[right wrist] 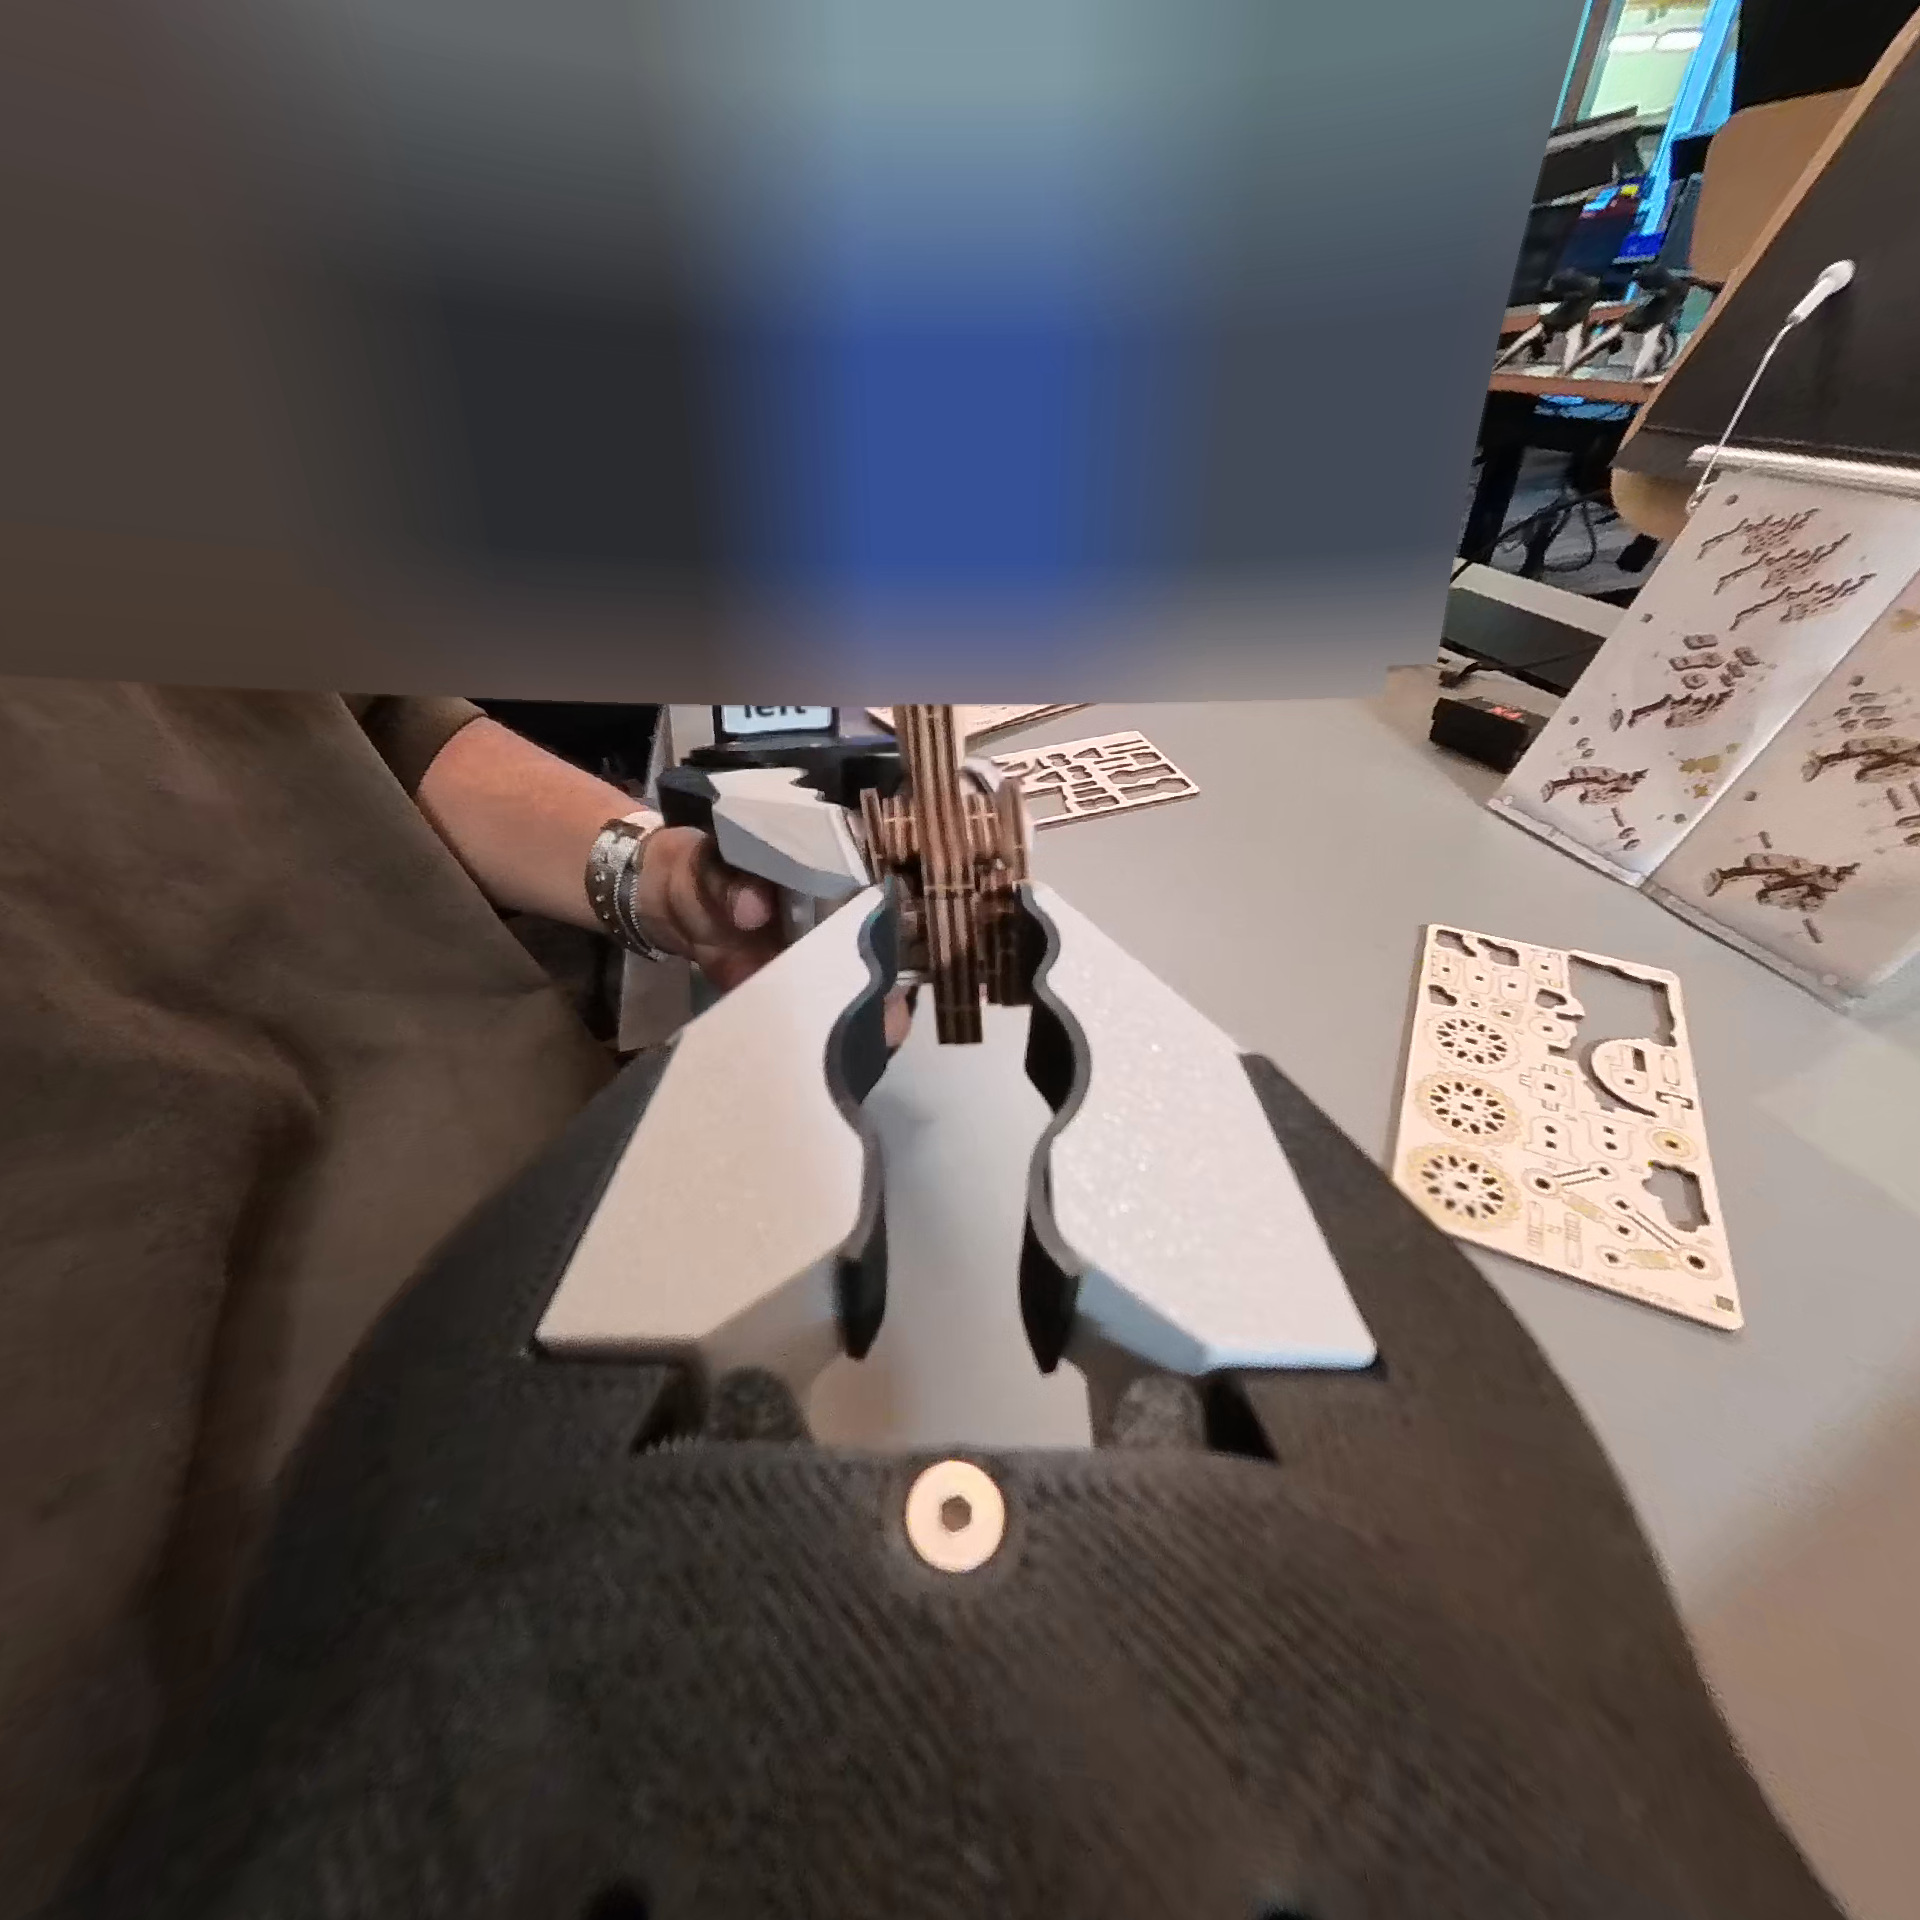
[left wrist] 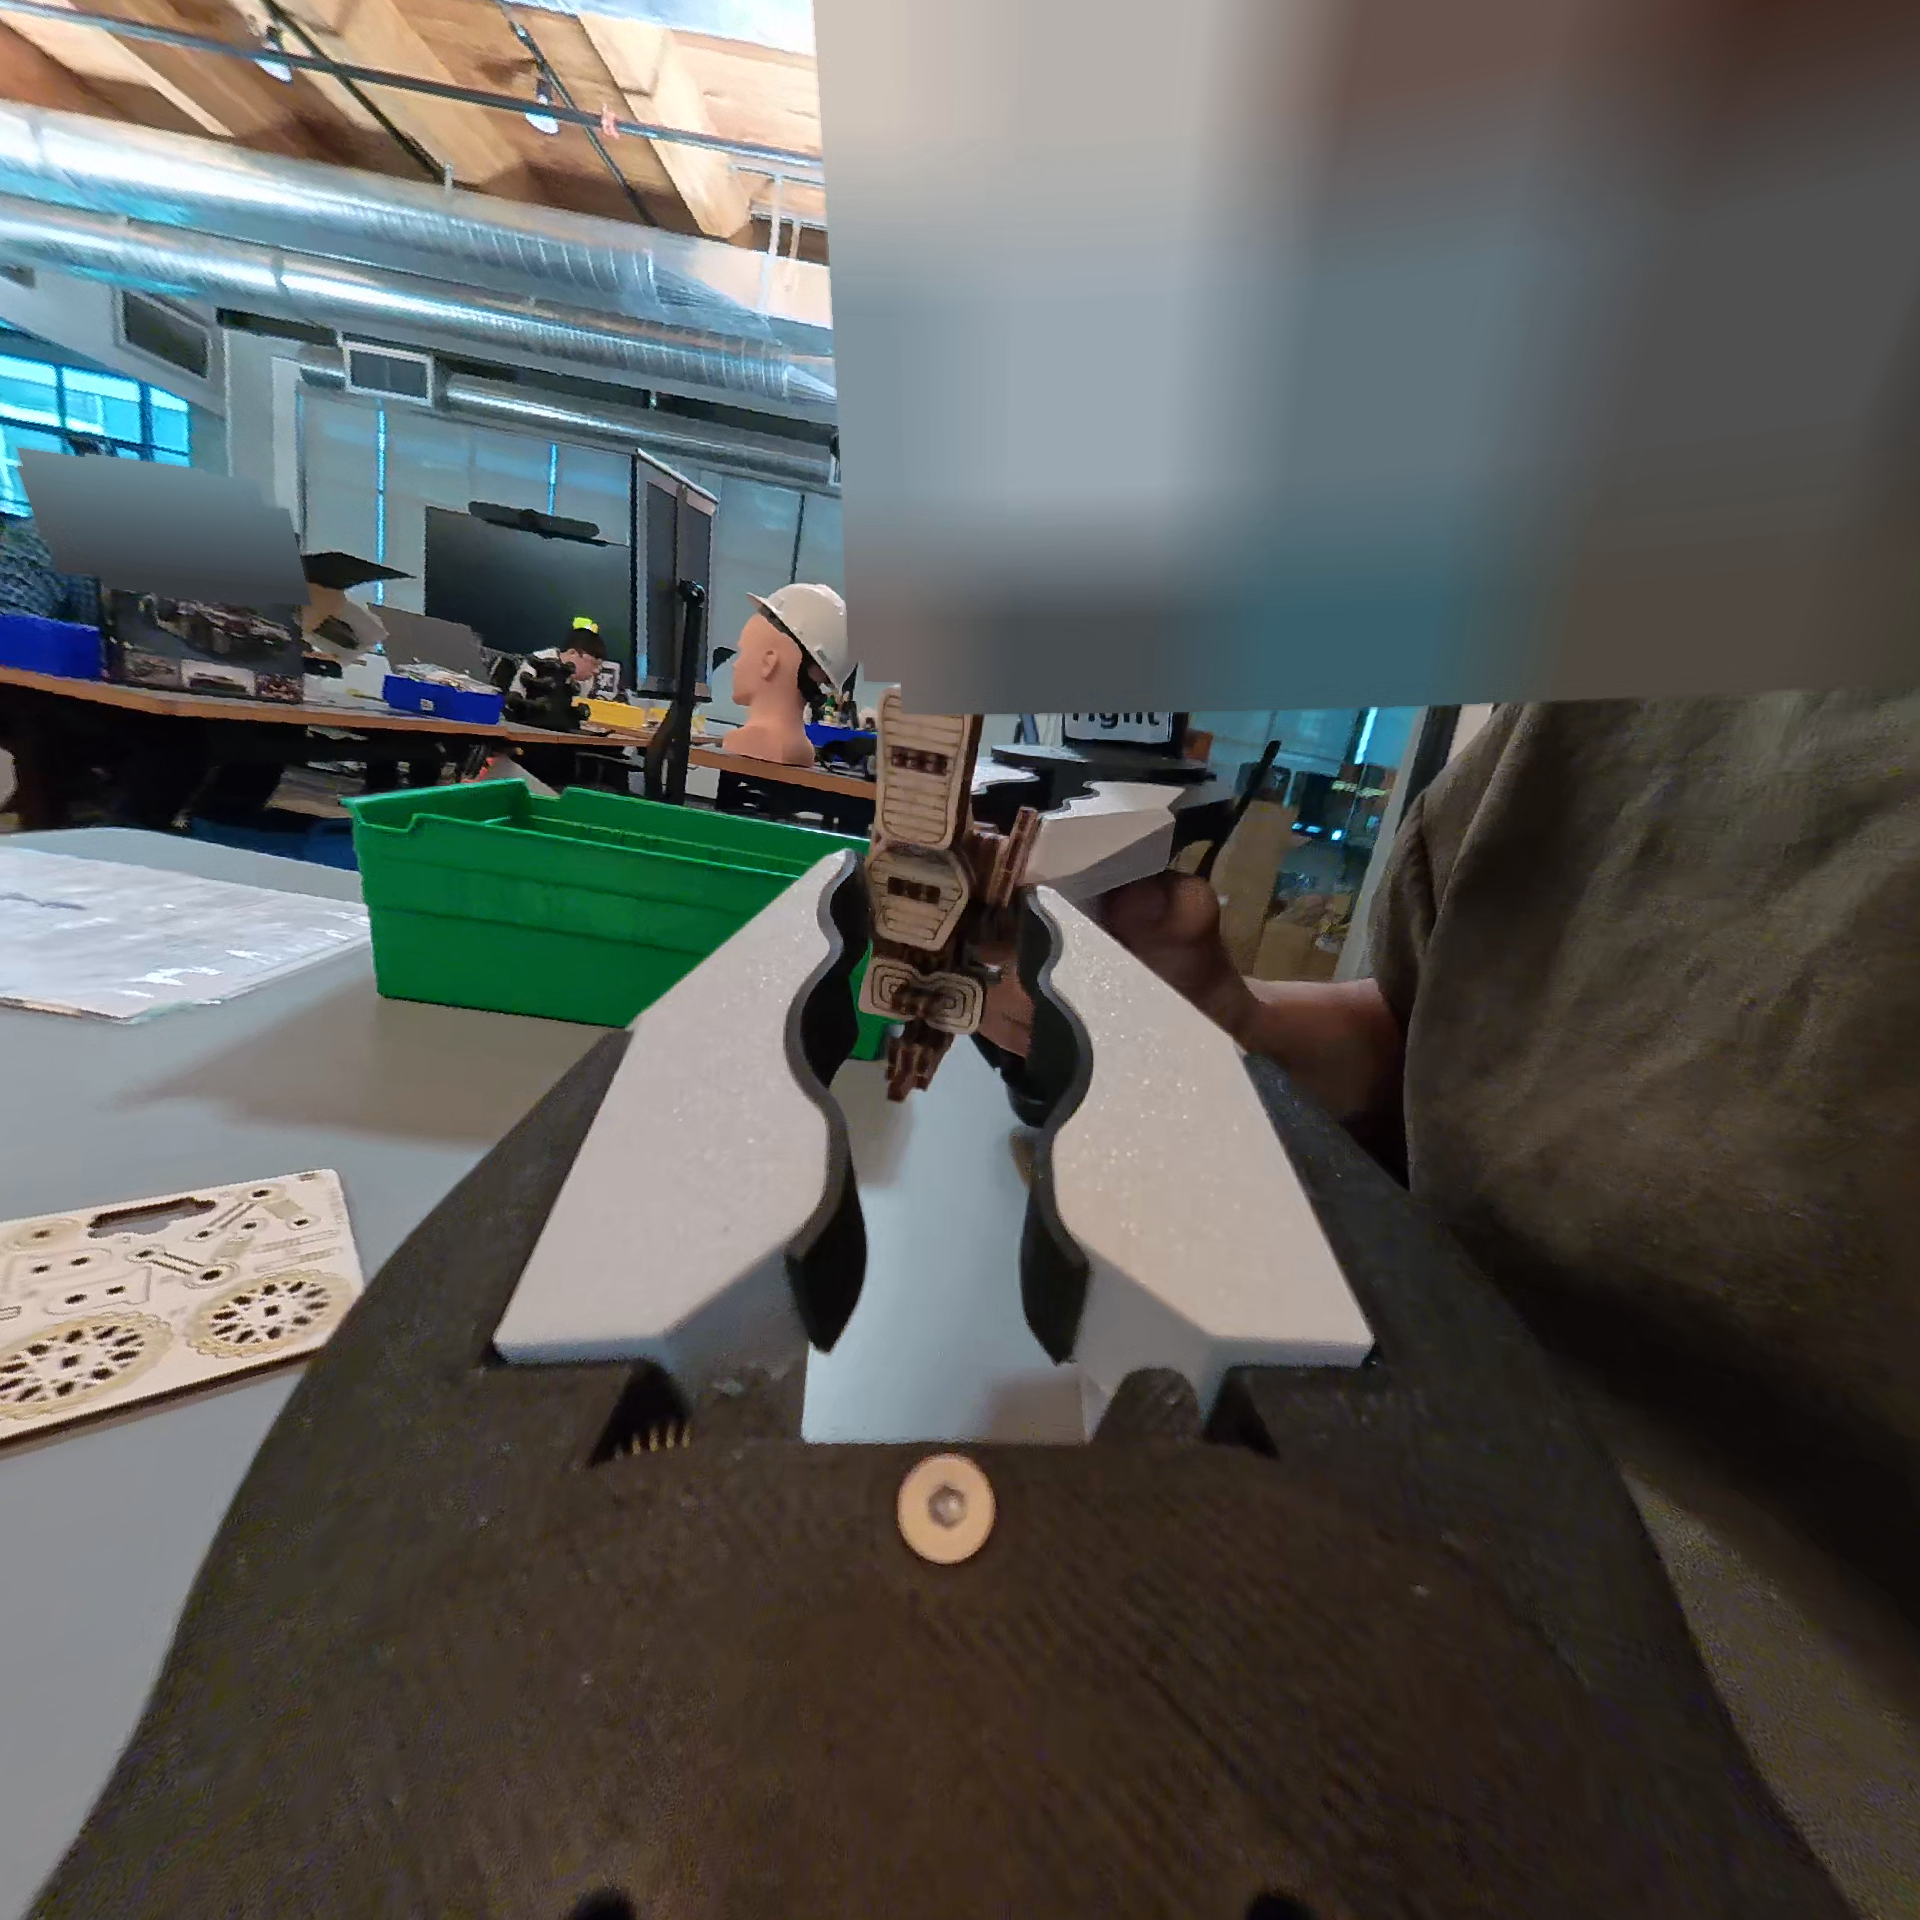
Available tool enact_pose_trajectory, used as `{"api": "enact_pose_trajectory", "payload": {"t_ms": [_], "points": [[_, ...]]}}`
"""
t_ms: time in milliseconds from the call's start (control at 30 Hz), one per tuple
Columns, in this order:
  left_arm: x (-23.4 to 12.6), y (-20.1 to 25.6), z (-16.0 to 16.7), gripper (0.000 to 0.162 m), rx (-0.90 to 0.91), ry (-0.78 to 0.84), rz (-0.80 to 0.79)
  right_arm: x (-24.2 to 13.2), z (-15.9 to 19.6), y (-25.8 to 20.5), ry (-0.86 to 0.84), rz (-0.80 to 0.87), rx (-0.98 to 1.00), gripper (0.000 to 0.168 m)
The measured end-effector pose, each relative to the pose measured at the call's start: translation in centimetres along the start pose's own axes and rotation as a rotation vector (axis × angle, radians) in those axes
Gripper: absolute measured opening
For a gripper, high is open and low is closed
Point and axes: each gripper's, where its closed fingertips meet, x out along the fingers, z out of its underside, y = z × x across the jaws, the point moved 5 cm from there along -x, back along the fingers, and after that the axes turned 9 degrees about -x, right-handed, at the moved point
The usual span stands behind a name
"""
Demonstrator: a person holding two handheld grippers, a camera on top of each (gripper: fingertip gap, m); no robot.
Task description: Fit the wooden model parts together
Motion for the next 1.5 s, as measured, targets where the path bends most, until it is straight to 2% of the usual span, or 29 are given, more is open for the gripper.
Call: {"api": "enact_pose_trajectory", "payload": {"t_ms": [433,567,767,900,967,1333,1500], "points": [[0.0,-0.4,0.1,0.028,-0.061,0.004,-0.005,0.2,0.1,0.2,-0.057,0.015,0.018,0.019],[-0.1,-0.9,-0.2,0.027,-0.161,0.023,0.018,0.4,0.1,0.5,-0.006,0.043,0.021,0.019],[-0.2,-0.6,-0.5,0.027,-0.185,0.038,0.04,0.4,-0.3,0.1,-0.006,0.042,-0.054,0.02],[-0.3,-0.8,-0.6,0.027,-0.227,0.051,0.048,0.5,-0.3,-0.3,0.013,-0.031,-0.051,0.038],[-0.3,-0.6,-0.5,0.027,-0.229,0.04,0.066,0.3,-0.3,0.0,0.017,-0.016,-0.037,0.02],[-0.2,-0.4,-0.5,0.027,-0.213,0.043,0.077,0.2,-0.4,0.0,0.023,-0.031,-0.038,0.019],[-0.4,0.1,-0.7,0.027,-0.189,0.049,0.119,0.2,-0.9,-0.6,0.028,-0.015,-0.122,0.02]]}}
